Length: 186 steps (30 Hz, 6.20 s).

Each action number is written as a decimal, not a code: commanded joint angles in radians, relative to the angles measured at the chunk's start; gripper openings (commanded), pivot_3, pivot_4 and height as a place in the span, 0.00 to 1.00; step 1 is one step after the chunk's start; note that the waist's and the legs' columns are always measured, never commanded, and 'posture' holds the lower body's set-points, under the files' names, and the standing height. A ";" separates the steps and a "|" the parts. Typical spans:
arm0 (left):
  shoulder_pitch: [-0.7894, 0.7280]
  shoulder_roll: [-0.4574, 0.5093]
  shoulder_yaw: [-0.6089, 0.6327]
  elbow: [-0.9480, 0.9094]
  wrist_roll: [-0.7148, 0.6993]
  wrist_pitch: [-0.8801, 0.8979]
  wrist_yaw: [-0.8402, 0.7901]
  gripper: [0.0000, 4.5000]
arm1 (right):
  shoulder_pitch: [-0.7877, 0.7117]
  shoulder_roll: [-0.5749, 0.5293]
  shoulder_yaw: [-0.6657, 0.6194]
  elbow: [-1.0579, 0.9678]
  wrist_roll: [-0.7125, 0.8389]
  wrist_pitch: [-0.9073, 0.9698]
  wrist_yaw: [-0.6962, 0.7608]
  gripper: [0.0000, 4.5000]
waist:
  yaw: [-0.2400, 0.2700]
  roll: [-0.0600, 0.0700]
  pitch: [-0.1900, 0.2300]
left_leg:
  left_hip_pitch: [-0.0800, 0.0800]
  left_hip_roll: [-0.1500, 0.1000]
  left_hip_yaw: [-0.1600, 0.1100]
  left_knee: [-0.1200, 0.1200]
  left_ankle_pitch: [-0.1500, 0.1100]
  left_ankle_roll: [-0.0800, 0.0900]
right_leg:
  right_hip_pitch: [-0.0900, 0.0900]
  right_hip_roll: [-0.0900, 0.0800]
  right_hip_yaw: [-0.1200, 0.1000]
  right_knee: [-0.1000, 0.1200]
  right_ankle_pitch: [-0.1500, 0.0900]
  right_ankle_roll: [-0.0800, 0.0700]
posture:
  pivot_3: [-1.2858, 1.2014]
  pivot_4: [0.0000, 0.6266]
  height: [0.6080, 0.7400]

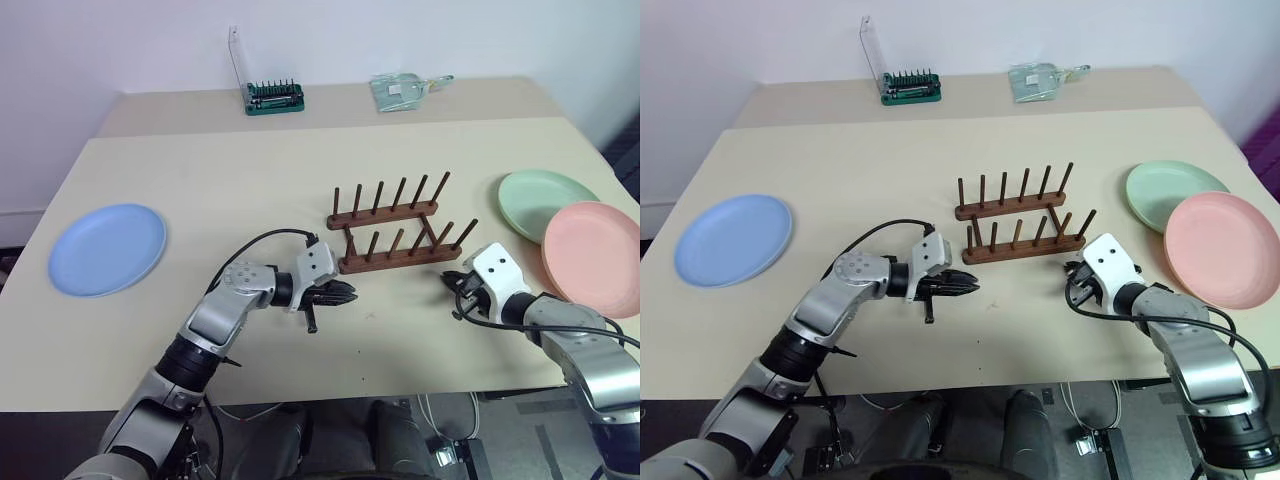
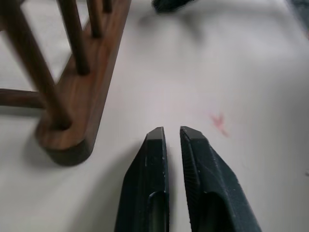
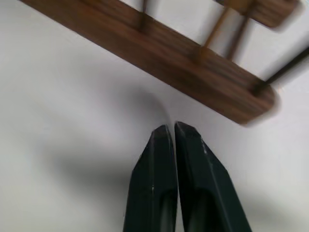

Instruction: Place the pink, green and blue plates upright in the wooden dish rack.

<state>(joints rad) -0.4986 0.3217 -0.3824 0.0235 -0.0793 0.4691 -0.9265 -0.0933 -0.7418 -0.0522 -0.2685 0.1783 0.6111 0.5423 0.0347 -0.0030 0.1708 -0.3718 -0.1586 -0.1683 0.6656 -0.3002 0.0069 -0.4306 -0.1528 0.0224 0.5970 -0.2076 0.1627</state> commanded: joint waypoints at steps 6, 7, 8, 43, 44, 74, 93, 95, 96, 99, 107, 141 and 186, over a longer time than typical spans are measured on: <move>-0.102 -0.098 0.020 0.217 0.126 -0.049 0.272 0.08 | -0.171 0.063 0.076 0.202 -0.112 -0.089 -0.052 0.01 | 0.005 -0.003 -0.002 | 0.001 0.000 -0.001 0.001 0.001 -0.001 | 0.003 0.000 0.000 -0.001 0.003 0.000 | 0.52 0.24 1.00; -0.113 -0.103 0.023 0.241 0.135 -0.072 0.296 0.08 | -0.184 0.067 0.081 0.219 -0.123 -0.102 -0.054 0.01 | 0.005 -0.003 -0.002 | 0.001 0.000 -0.001 0.001 0.001 -0.001 | 0.003 0.001 0.000 -0.001 0.003 0.000 | 0.52 0.24 1.00; -0.123 -0.109 0.030 0.266 0.140 -0.098 0.322 0.08 | -0.200 0.074 0.086 0.236 -0.133 -0.115 -0.058 0.01 | 0.004 -0.003 -0.002 | 0.002 0.000 -0.001 0.001 0.001 -0.002 | 0.003 0.001 0.000 -0.001 0.003 0.000 | 0.52 0.24 1.00; -0.098 -0.097 0.035 0.022 -0.179 -0.207 -0.143 0.08 | 0.331 -0.028 -0.326 -0.214 -0.287 0.054 -0.155 0.91 | 0.006 0.001 -0.003 | -0.001 0.000 0.002 0.001 0.001 -0.001 | 0.000 0.001 0.002 -0.001 0.003 -0.001 | 0.52 0.24 1.00; -0.096 -0.098 0.033 0.022 -0.176 -0.210 -0.140 0.08 | 0.327 -0.029 -0.313 -0.183 -0.300 0.026 -0.164 0.91 | 0.006 0.001 -0.003 | 0.000 0.000 0.002 0.001 0.001 -0.001 | 0.000 0.001 0.002 -0.001 0.003 -0.001 | 0.52 0.24 1.00; -0.076 -0.054 0.116 0.014 -0.185 -0.201 -0.057 0.08 | -0.132 -0.002 -0.372 -0.367 0.028 -0.009 0.045 0.01 | -0.006 0.001 -0.003 | 0.000 0.003 0.002 -0.001 0.001 -0.002 | 0.000 0.003 0.001 -0.001 0.003 -0.001 | 0.52 0.24 1.00; 0.045 0.029 0.177 -0.182 -0.239 -0.097 -0.010 0.08 | -0.682 -0.152 -0.217 0.343 0.548 0.185 0.621 0.01 | -0.002 0.002 -0.003 | -0.003 0.001 0.003 0.000 0.000 0.001 | -0.004 0.000 0.001 -0.001 0.003 -0.001 | 0.52 0.24 1.00; 0.048 0.033 0.177 -0.191 -0.241 -0.089 -0.005 0.08 | -0.709 -0.155 -0.195 0.394 0.540 0.177 0.652 0.01 | 0.000 0.002 -0.003 | -0.003 0.001 0.003 0.000 0.000 0.001 | -0.004 0.000 0.001 -0.001 0.003 -0.001 | 0.52 0.24 1.00; 0.046 0.033 0.177 -0.191 -0.240 -0.088 -0.002 0.08 | -0.727 -0.152 -0.180 0.421 0.531 0.173 0.663 0.01 | 0.000 0.002 -0.003 | -0.003 0.001 0.003 0.000 0.000 0.001 | -0.004 0.000 0.001 -0.001 0.003 -0.001 | 0.52 0.24 1.00; 0.036 0.030 0.184 -0.190 -0.243 -0.080 0.006 0.08 | -0.785 -0.139 -0.147 0.506 0.519 0.179 0.689 0.01 | 0.002 0.002 -0.003 | -0.003 0.001 0.004 0.001 0.000 0.001 | -0.004 0.000 0.001 -0.001 0.003 -0.001 | 0.52 0.24 1.00; 0.040 0.031 0.180 -0.200 -0.248 -0.079 0.015 0.08 | -0.928 -0.101 -0.114 0.782 0.455 0.155 0.724 0.01 | 0.002 0.002 -0.003 | -0.004 0.001 0.003 0.000 0.000 0.001 | -0.005 0.000 0.001 -0.002 0.003 -0.001 | 0.52 0.24 1.00; 0.050 0.054 0.158 -0.238 -0.247 -0.062 0.032 0.08 | -0.459 -0.269 -0.200 0.673 0.062 -0.383 0.399 1.00 | -0.030 0.005 -0.004 | -0.004 0.001 0.006 0.000 0.000 0.001 | -0.007 0.000 0.002 0.000 0.003 -0.001 | 0.52 0.24 1.00; 0.180 0.128 0.276 -0.218 -0.216 -0.158 0.123 0.08 | -0.735 -0.058 -0.237 -0.016 0.874 0.173 0.102 0.01 | -0.021 0.008 -0.003 | -0.002 0.003 0.006 0.001 -0.001 0.001 | -0.004 0.001 0.003 -0.002 0.005 -0.004 | 0.52 0.24 1.00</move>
<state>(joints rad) -0.3193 0.4442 -0.1244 -0.1806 -0.2994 0.3352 -0.8027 -0.7996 -0.8136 -0.2805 -0.2716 0.9876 0.7435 0.7008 0.0139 0.0048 0.1677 -0.3740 -0.1558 -0.1620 0.6663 -0.3009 0.0080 -0.4349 -0.1515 0.0252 0.5954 -0.2027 0.1591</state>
